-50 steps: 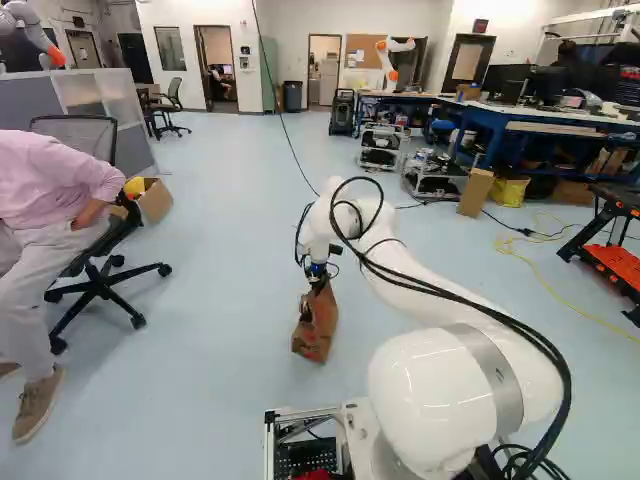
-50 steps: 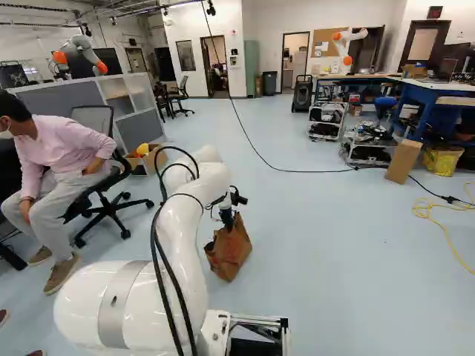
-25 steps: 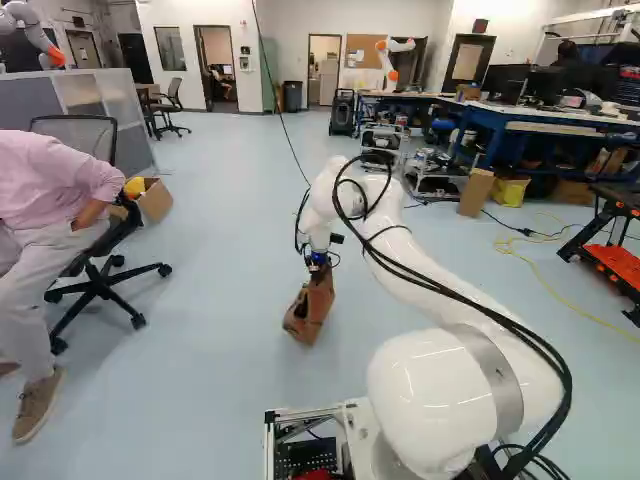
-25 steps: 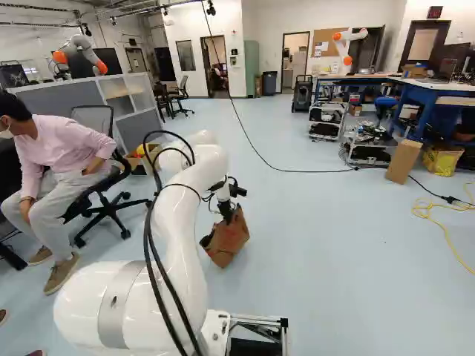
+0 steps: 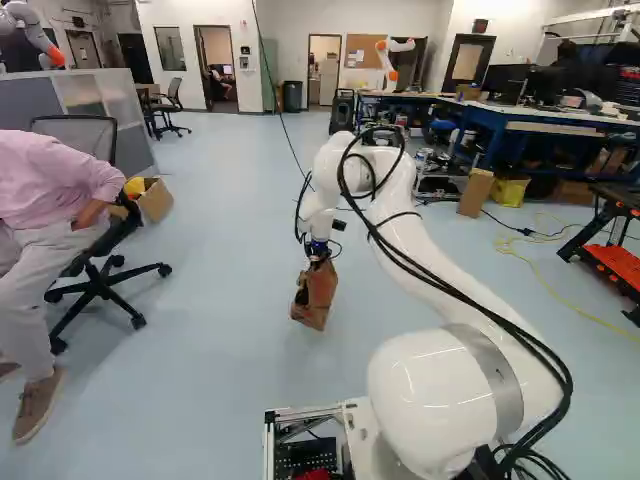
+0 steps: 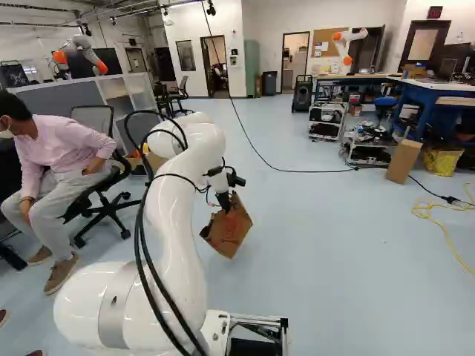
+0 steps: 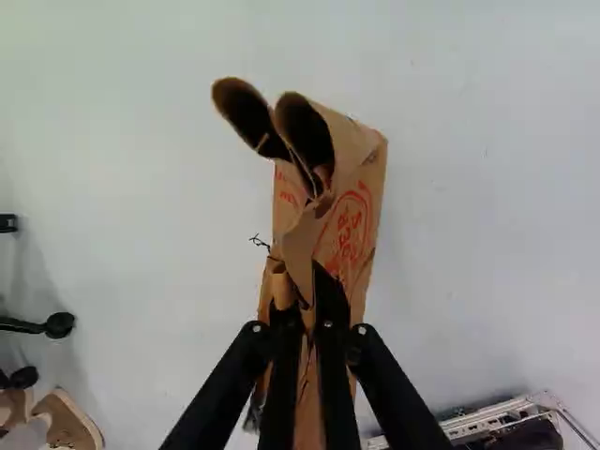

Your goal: Pick up the grocery bag from the ground

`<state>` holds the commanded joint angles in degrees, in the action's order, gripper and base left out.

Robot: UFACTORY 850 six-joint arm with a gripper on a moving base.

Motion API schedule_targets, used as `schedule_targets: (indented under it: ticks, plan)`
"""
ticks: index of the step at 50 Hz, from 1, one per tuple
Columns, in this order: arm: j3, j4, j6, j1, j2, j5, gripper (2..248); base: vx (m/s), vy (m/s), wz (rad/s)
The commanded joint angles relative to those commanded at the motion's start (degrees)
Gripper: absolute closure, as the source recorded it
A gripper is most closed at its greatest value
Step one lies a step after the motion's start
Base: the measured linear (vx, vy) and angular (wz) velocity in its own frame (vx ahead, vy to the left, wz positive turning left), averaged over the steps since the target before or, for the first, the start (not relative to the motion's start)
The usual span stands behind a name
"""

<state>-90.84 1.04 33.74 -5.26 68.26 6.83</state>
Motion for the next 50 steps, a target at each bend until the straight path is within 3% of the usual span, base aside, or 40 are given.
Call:
schedule_targets:
  ticks: [40,50]
  plan:
    - [17.0,0.0,0.0,-0.4,-18.1,-17.8,226,0.0,0.0,0.0]
    - [20.8,0.0,0.0,-0.5,-22.6,-19.5,226,0.0,0.0,0.0]
